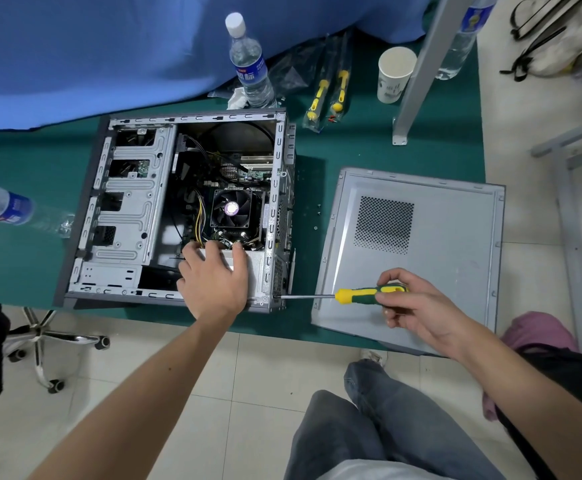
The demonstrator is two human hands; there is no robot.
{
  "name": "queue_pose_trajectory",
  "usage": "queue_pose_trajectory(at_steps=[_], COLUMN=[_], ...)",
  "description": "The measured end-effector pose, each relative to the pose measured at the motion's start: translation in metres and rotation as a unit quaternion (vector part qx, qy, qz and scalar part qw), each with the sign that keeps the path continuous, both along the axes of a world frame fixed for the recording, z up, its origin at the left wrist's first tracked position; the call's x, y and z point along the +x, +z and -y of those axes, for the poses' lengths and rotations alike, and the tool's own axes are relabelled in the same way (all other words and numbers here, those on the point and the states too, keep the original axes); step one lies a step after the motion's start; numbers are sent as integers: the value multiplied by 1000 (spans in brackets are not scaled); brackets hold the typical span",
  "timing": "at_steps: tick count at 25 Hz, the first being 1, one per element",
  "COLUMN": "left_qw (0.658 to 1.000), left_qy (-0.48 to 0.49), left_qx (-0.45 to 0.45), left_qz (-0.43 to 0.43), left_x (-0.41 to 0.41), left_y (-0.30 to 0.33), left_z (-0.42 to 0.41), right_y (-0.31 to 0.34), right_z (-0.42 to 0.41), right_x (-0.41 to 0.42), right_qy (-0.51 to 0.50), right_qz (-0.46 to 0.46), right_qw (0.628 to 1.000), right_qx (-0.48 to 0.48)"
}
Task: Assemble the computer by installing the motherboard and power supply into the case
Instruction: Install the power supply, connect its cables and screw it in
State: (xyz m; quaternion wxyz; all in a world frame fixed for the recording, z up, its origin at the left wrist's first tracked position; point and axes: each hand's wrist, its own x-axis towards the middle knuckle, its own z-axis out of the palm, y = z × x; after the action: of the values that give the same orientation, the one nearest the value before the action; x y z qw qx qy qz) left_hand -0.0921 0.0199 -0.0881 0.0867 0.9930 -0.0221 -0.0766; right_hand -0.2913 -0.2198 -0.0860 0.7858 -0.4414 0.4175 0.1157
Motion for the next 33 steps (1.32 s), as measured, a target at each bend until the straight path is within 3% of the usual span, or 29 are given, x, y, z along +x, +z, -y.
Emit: queue_pose_trajectory(at_steps=[3,5,8,10,15,19,23,27,33], left_qw=[1000,1000,1000,1000,1000,1000,1000,1000,1000], left_qy=[-2,-2,-4,-4,-4,-4,-5,-3,-8], left_qx=[0,3,2,2,5,2,3,0,-2], left_qz=[-1,-2,-4,-3,-4,-2,5,4,6], left_x=[0,0,-1,0,0,0,1,-1,0], left_y=[1,1,2,1,0,1,0,-1,0], left_z=[-1,0,1,1,-1,1,-2,-3,1], right_y=[5,6,5,4,8,9,9,11,9], right_z=[-2,-5,-4,-3,-8,-1,-3,-7,-1], right_x=[3,3,1,1,9,5,3,8,4], right_qy=[136,177,92,67,134,58,51,127,88], right_qz=[-74,-79,-21,-16,-91,-13,-20,-63,-31], right_qw=[983,975,994,996,981,998,997,983,994], right_qx=[-102,-111,-48,-59,-110,-10,-59,-113,-59])
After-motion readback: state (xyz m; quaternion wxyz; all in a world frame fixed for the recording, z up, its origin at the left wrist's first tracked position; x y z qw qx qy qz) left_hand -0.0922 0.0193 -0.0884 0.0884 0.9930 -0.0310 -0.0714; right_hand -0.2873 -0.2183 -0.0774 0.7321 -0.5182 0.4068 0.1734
